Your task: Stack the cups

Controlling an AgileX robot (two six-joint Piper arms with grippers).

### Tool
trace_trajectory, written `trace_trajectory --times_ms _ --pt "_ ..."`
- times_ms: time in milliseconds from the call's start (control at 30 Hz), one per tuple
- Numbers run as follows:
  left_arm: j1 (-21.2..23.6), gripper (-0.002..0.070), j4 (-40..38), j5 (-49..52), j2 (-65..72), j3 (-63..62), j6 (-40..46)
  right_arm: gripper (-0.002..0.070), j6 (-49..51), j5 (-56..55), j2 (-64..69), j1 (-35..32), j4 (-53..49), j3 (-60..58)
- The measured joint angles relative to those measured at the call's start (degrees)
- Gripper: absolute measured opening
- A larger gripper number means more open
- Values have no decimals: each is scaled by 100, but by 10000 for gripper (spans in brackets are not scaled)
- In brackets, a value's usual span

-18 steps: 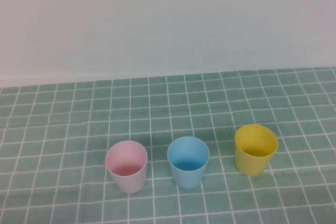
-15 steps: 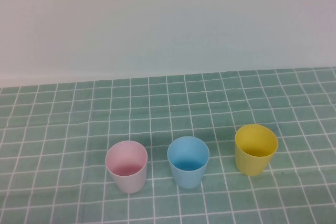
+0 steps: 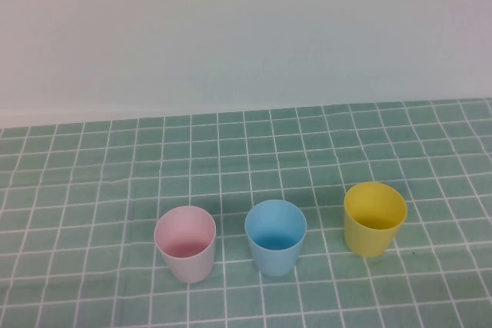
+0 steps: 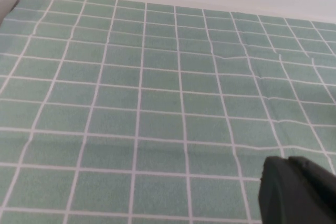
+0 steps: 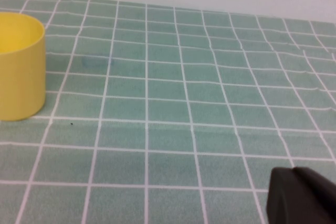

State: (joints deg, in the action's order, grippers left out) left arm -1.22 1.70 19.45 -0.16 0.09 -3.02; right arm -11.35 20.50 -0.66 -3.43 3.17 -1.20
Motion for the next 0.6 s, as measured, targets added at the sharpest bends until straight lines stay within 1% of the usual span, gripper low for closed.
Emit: trace_trajectory --times_ms 200,267,400,533,600 --pt "0 -1 19 -15 0 0 -14 -1 0 0 0 0 0 0" --pt "0 -1 19 -177 0 0 -14 -1 0 -11 0 0 0 0" --pt "0 -1 19 -1060 12 0 -14 -1 0 -135 0 0 0 -25" --pt "0 -1 19 -2165 16 0 -14 -1 0 -699 0 0 0 -48" --pt "0 -1 19 -2529 16 0 -14 -1 0 -1046 0 0 8 -48"
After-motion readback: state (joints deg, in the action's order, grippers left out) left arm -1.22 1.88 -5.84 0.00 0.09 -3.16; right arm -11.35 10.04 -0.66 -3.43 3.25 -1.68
